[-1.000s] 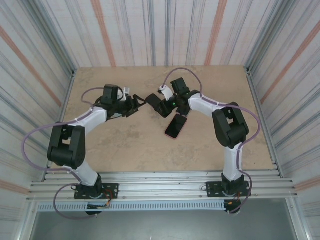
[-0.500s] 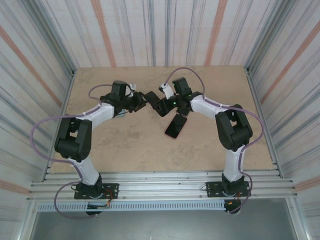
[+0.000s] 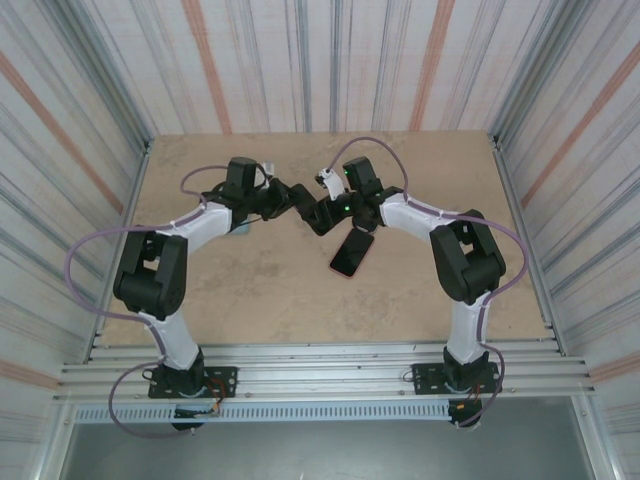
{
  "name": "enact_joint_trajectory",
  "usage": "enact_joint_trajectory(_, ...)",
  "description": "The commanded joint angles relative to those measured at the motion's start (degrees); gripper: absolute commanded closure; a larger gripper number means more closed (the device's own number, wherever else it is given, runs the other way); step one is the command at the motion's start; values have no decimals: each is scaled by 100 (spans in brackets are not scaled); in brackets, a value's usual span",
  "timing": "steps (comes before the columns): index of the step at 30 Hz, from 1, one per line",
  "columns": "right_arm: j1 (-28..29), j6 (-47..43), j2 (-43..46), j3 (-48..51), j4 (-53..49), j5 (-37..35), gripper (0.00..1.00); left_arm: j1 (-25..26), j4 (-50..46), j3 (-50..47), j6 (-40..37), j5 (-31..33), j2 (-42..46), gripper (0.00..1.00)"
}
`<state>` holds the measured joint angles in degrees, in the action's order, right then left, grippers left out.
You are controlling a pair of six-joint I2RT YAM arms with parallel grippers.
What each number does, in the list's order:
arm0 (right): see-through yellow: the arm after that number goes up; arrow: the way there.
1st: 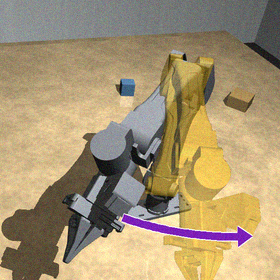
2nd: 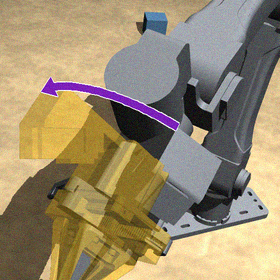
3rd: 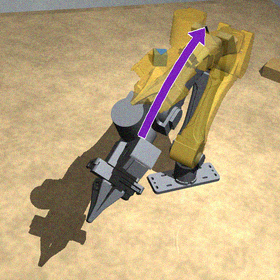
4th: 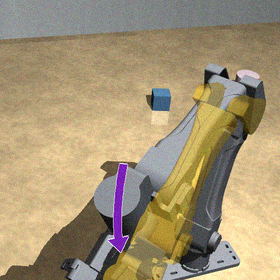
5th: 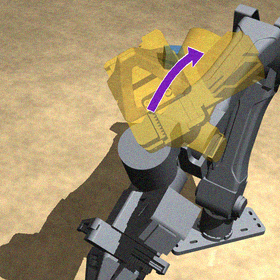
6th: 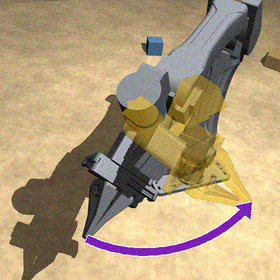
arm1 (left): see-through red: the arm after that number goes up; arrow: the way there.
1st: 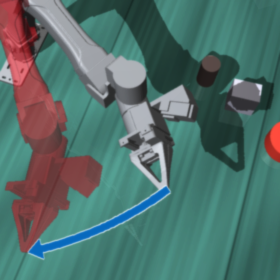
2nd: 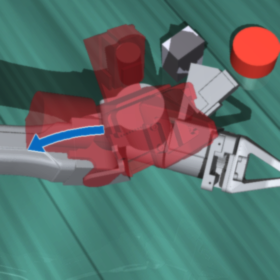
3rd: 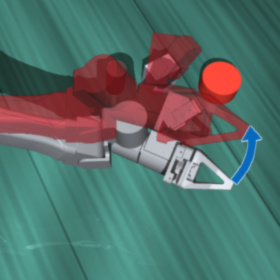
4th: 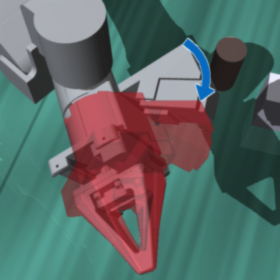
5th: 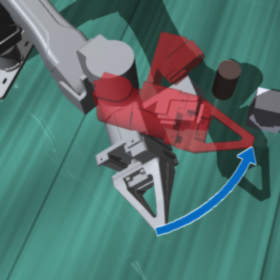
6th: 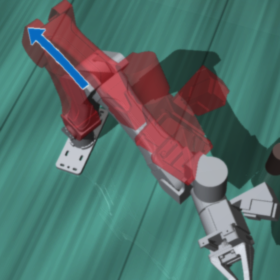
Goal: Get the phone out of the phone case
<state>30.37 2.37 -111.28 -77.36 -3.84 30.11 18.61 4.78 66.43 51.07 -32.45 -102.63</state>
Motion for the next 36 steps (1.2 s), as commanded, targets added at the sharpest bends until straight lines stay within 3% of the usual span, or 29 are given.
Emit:
enact_joint_trajectory(1, 57, 123, 379, 12, 331, 214, 49, 58, 157, 155, 33, -95, -31, 85)
enact_joint_trajectory(6, 61, 149, 396, 41, 373, 214, 47, 61, 199, 148, 97, -88, 72, 90)
enact_joint_trajectory(12, 66, 256, 597, 317, 634, 120, 16, 45, 379, 115, 291, -47, 250, 91)
enact_joint_trajectory(17, -11, 693, 1013, 856, 1179, -69, 9, 12, 765, -1, 694, 122, 463, 92)
enact_joint_trajectory(27, -55, 3174, 2328, 2225, 2143, -1455, 10, 50, 1861, -838, 1741, 1342, 1140, 92)
enact_joint_trajectory(36, 590, 6000, 3042, 3188, 3023, -2663, 20, 562, 2457, -1583, 2260, 3050, 1701, 92)
